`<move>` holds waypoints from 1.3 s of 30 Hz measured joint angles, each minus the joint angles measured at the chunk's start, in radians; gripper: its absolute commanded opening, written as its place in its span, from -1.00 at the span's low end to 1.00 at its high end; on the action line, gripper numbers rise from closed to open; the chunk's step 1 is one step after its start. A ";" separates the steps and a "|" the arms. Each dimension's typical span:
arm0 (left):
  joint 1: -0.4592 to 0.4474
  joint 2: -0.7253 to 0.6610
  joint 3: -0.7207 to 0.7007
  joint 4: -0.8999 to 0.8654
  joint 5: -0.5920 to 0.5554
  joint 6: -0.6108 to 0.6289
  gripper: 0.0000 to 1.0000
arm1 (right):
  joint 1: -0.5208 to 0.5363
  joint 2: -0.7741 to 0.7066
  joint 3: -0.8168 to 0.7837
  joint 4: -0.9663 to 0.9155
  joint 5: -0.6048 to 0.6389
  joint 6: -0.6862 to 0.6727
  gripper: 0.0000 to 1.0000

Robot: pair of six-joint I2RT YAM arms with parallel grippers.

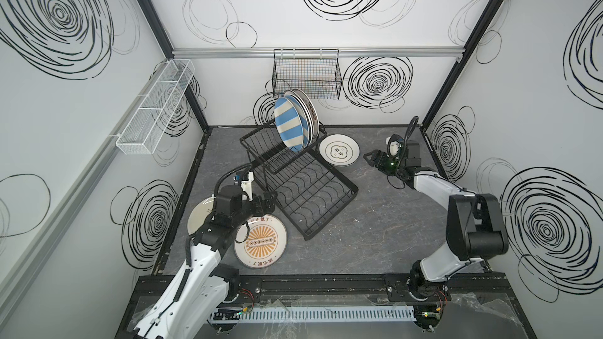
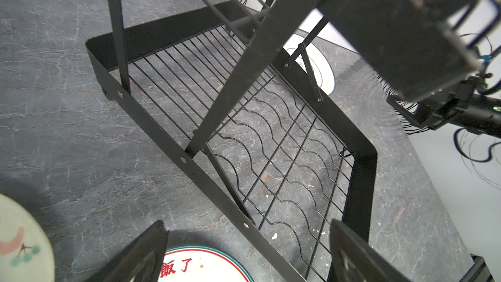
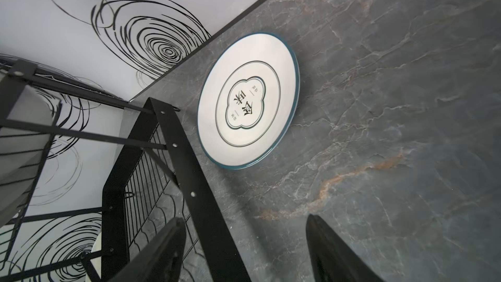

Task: Load plates into a dish rack
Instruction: Pick up the plate from the top-center of the table.

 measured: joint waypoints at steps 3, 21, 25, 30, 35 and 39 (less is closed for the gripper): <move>0.000 0.003 -0.001 0.005 0.001 0.000 0.92 | -0.004 0.150 0.102 0.016 -0.037 0.017 0.43; 0.000 0.010 -0.007 0.013 0.000 -0.035 0.92 | 0.004 0.483 0.332 0.088 -0.091 0.082 0.30; 0.000 0.014 -0.018 0.014 0.000 -0.041 0.92 | 0.007 0.515 0.383 0.068 -0.072 0.080 0.28; 0.000 0.015 -0.022 0.015 0.000 -0.044 0.92 | 0.016 0.529 0.421 0.029 -0.031 0.076 0.17; 0.000 0.015 -0.023 0.015 0.000 -0.044 0.92 | 0.024 0.545 0.446 0.013 -0.008 0.074 0.06; 0.000 0.015 -0.024 0.019 0.000 -0.044 0.92 | 0.038 0.563 0.480 -0.008 0.021 0.066 -0.13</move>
